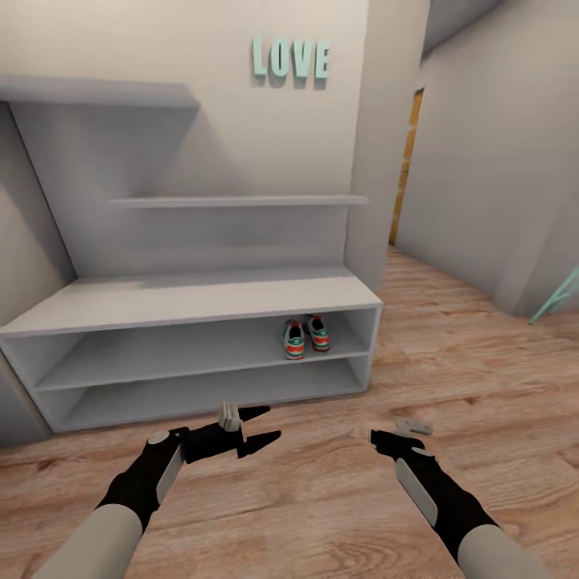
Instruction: Pick up the two gym shoes and the two sandals from the corridor floor and place them onto the hallstand (shoe rack) in the corridor, making sure they are on the rack and not on the floor. Arrange them so the two gym shoes are next to each other and the two sandals are next to each other.
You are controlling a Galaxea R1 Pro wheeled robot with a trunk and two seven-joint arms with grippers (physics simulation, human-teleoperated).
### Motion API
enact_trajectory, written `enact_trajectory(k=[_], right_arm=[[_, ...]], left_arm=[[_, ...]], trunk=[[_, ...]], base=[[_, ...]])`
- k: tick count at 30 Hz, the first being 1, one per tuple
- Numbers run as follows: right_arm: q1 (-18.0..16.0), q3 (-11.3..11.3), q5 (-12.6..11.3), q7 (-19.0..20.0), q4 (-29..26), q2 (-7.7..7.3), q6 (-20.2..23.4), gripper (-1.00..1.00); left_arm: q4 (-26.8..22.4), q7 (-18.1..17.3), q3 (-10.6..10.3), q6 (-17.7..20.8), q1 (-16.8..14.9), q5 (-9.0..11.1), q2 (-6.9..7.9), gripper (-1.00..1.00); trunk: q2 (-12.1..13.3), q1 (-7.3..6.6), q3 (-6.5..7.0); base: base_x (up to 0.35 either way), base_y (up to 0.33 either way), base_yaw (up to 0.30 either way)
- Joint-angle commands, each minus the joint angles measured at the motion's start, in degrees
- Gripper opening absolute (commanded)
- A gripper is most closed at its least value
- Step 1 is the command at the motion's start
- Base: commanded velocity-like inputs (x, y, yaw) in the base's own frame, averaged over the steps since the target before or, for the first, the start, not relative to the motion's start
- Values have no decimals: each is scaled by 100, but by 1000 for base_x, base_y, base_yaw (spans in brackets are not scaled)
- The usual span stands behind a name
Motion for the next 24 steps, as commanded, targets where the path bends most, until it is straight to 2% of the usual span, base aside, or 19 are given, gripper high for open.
enact_trajectory(k=[1, 24], right_arm=[[-6, 40, -45, -52, -8, -10, 17, 100], [-6, 33, -52, -44, -17, -33, 24, 100]], left_arm=[[-1, -18, 6, -1, -2, 7, 1, 100], [10, 99, -11, -10, -2, 9, -19, 100]], trunk=[[-2, -1, -5], [-2, -1, -28]], base=[[0, 0, -290], [0, 0, -291]])
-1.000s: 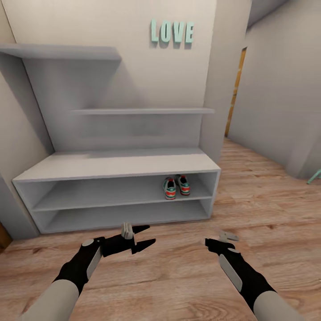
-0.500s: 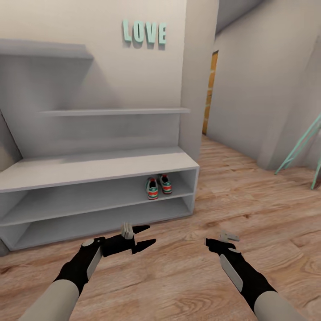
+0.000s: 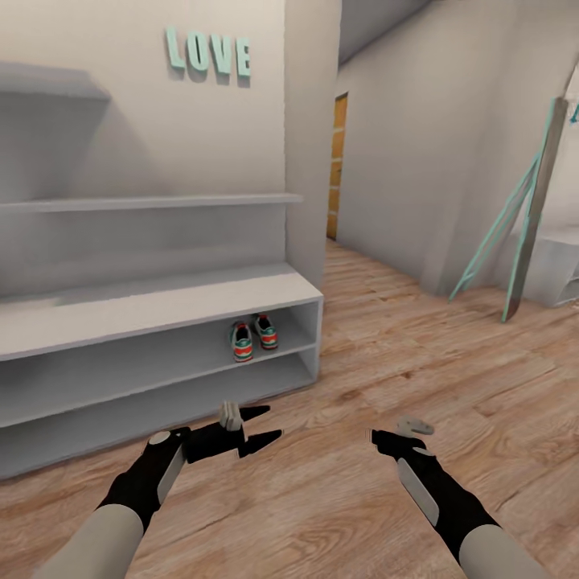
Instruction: Pick up the two gym shoes and the two sandals from the corridor floor and place them onto the hallstand (shoe rack) in the corridor, making sure they are on the rack and not on the floor. Arrange them so the two gym shoes are next to each other and the two sandals are next to each other.
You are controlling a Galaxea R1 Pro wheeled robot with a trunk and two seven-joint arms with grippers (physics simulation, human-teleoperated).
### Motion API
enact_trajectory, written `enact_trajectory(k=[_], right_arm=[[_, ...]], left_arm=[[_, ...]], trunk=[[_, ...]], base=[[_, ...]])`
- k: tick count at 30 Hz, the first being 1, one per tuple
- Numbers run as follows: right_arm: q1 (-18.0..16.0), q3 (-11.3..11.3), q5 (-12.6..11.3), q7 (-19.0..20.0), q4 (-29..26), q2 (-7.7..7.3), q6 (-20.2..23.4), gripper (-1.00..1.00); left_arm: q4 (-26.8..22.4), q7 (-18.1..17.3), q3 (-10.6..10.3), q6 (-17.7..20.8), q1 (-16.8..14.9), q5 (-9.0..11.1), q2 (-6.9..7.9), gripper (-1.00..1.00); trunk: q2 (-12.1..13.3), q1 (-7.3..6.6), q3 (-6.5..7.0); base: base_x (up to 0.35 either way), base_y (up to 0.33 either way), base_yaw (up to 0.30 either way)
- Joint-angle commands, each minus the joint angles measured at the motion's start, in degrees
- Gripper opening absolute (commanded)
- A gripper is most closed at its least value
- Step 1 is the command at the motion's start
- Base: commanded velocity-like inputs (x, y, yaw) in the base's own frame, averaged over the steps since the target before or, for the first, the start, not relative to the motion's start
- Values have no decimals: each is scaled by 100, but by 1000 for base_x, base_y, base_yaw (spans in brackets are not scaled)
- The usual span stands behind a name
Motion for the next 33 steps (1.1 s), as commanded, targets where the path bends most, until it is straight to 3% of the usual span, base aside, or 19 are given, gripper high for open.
enact_trajectory(k=[1, 25, 33], right_arm=[[-5, 40, -51, -52, -9, -10, 18, 100], [-5, 39, -99, -52, 0, -18, 26, 100], [-5, 39, -100, -52, 0, -18, 26, 100]], left_arm=[[2, 45, 11, -2, -2, 2, -3, 100], [6, 552, 16, -2, -2, 8, -7, 100], [6, 689, 19, -2, -2, 8, -7, 100]], trunk=[[-3, -1, -9], [-3, -1, -97], [-3, -1, -127]], base=[[0, 0, -285], [1, 0, -282], [118, -7, -281]])
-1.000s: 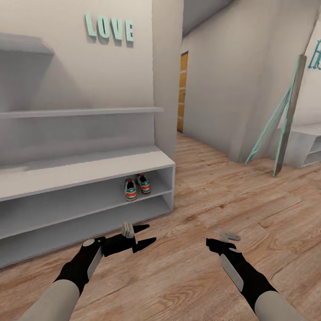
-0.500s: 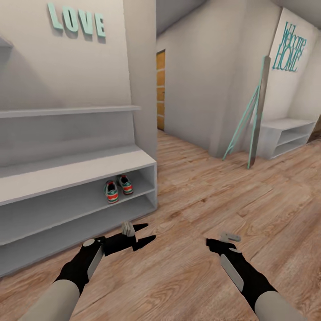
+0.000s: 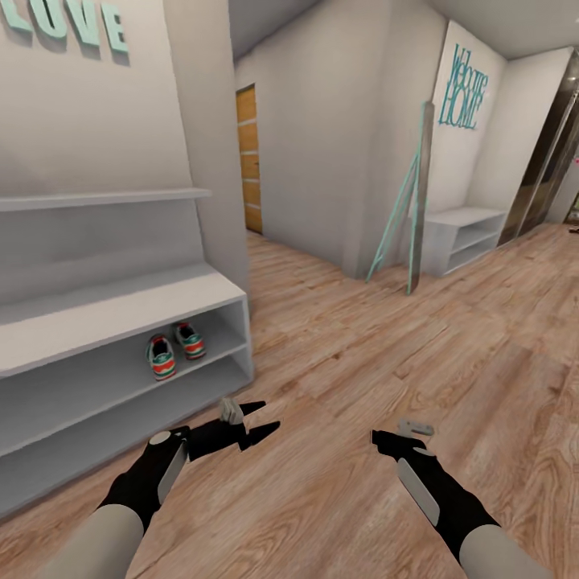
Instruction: Pick up the two gym shoes and the two sandals from the corridor floor and place them onto the hallstand (shoe rack) in the corridor, making sure they are on the rack and not on the floor. Arrange them so the two gym shoes are next to each other and the two sandals are next to each other.
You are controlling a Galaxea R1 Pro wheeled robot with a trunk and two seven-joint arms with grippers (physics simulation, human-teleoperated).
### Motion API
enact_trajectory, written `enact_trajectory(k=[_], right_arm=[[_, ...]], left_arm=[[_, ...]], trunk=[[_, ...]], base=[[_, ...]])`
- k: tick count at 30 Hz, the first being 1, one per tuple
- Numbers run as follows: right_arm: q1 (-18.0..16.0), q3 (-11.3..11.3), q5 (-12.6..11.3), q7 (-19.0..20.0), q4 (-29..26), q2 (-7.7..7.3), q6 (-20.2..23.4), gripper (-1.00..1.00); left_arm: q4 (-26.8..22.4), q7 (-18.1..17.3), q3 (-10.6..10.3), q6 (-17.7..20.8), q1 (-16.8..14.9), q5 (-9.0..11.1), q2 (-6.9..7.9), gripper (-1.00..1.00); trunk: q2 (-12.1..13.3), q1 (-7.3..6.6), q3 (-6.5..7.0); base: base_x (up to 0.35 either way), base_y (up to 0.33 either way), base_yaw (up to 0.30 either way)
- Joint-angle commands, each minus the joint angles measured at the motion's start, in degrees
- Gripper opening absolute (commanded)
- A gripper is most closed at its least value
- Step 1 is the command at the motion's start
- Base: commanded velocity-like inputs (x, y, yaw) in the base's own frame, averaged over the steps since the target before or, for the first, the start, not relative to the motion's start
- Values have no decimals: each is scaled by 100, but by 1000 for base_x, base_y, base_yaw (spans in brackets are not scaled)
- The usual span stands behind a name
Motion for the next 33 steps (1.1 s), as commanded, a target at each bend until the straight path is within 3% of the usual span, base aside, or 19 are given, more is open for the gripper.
enact_trajectory(k=[1, 7, 11, 33], right_arm=[[-5, 40, -45, -52, -9, -8, 18, 100], [-5, 36, -46, -52, -9, -8, 18, 100], [-5, 33, -46, -50, -9, -8, 18, 100], [-5, 31, -46, -52, -9, -8, 18, 100]], left_arm=[[1, 35, 12, -2, -2, 1, -2, 100], [5, 708, -2, -2, -2, 6, -13, 100], [23, 858, -5, -2, -2, 8, -37, 100], [36, 1088, 4, -9, -2, 9, -90, 100]], trunk=[[-2, 1, -10], [-2, 1, -32], [-2, 1, -47], [-2, 1, -128]], base=[[203, -54, -281], [257, -118, -281], [286, -157, -281], [288, -197, -281]])
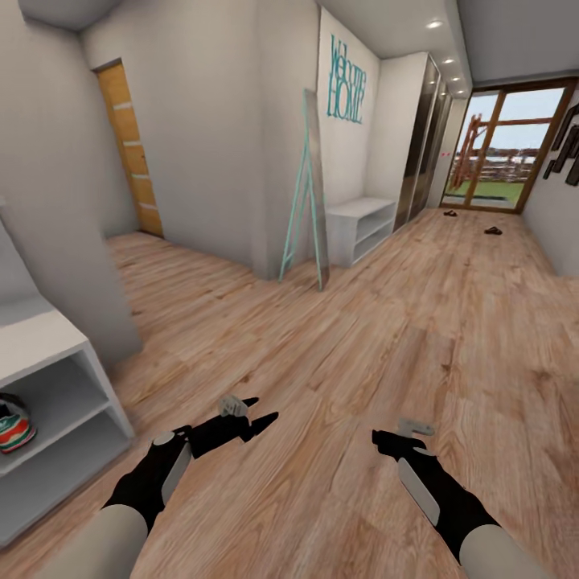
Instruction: Pick up the two gym shoes and the two sandals from the corridor floor and place them onto the hallstand (shoe rack) in the corridor, making sure they are on the rack and not on the floor. Arrange them so the two gym shoes are next to each other and the two sandals are next to each other.
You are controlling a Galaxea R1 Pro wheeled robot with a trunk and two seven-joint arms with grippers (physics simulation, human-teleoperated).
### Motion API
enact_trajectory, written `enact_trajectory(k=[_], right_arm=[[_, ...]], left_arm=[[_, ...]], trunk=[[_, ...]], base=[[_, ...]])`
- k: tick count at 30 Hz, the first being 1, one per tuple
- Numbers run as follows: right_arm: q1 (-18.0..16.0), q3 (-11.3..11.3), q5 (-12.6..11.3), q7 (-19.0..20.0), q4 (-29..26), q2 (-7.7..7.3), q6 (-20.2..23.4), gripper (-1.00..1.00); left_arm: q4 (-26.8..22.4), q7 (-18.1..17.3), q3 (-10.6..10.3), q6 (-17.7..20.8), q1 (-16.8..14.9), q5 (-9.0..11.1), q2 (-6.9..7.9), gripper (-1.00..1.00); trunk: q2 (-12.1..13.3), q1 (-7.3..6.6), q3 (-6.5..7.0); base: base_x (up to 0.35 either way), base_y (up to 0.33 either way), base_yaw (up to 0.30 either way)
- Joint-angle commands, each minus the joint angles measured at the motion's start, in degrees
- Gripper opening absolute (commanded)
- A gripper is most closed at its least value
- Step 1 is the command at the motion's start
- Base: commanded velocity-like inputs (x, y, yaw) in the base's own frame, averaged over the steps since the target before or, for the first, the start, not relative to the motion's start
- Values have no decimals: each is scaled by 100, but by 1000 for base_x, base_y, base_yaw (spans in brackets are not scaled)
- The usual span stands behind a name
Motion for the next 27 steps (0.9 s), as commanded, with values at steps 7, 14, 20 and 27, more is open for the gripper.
enact_trajectory(k=[7, 14, 20, 27], right_arm=[[-3, 40, -46, -52, -10, -9, 17, 100], [-3, 32, -46, -52, -4, -14, 17, 100], [-3, 34, -46, -52, -2, -11, 17, 100], [-3, 39, -42, -52, -12, -9, 20, 100]], left_arm=[[-43, 754, 17, 3, -4, -11, -39, 100], [-342, 1537, 20, -1, -20, -7, -170, 100], [-378, 1732, 30, -2, -21, -9, -167, 100], [-383, 1770, 44, 4, -21, -11, -139, 100]], trunk=[[-2, 2, -32], [-2, 2, -57], [-2, 2, -73], [-2, 2, -77]], base=[[284, -217, -281], [285, -211, -281], [291, -190, -256], [292, -184, -69]])
